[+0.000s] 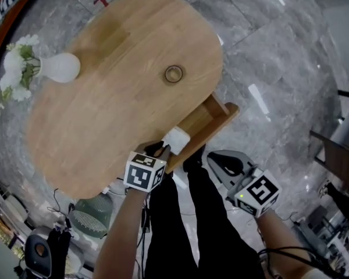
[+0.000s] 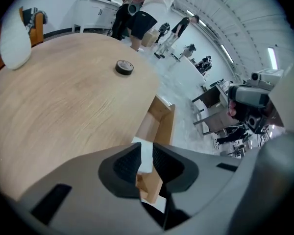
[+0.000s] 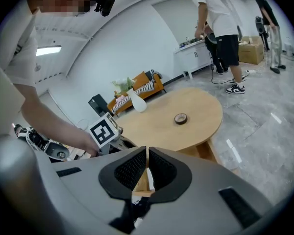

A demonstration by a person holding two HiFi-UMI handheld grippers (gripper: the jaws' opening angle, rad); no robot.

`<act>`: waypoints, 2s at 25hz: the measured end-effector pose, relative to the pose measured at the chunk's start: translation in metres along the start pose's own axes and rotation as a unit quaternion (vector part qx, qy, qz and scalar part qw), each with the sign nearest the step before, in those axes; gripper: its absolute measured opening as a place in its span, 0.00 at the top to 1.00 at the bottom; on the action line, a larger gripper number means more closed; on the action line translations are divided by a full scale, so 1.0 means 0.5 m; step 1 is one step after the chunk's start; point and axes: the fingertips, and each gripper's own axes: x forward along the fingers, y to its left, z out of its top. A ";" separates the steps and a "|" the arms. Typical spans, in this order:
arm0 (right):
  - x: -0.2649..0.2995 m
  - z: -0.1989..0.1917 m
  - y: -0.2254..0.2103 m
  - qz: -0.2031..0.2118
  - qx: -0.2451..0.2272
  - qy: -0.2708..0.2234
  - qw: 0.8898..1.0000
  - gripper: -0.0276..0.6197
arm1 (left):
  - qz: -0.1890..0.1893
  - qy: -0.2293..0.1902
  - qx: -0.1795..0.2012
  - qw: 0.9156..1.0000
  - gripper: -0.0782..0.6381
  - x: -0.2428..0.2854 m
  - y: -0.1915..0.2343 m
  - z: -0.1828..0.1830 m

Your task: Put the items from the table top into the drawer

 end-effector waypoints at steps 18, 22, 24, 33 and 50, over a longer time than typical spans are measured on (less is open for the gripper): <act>0.066 0.078 -0.033 0.011 -0.042 0.015 0.999 0.90 | -0.001 -0.112 -0.084 0.990 0.89 -0.106 -0.007 0.042; 0.085 0.091 -0.033 0.017 -0.055 0.019 0.998 0.90 | -0.002 -0.125 -0.097 0.987 0.89 -0.123 -0.001 0.042; 0.095 0.098 -0.033 0.020 -0.061 0.021 0.998 0.90 | -0.004 -0.133 -0.105 0.985 0.89 -0.131 0.002 0.044; 0.132 0.116 -0.048 0.019 -0.092 0.037 0.995 0.90 | -0.003 -0.157 -0.116 0.981 0.89 -0.159 0.005 0.053; 0.264 0.163 -0.157 -0.003 -0.165 0.096 0.982 0.81 | -0.017 -0.181 -0.139 0.973 0.89 -0.172 0.008 0.051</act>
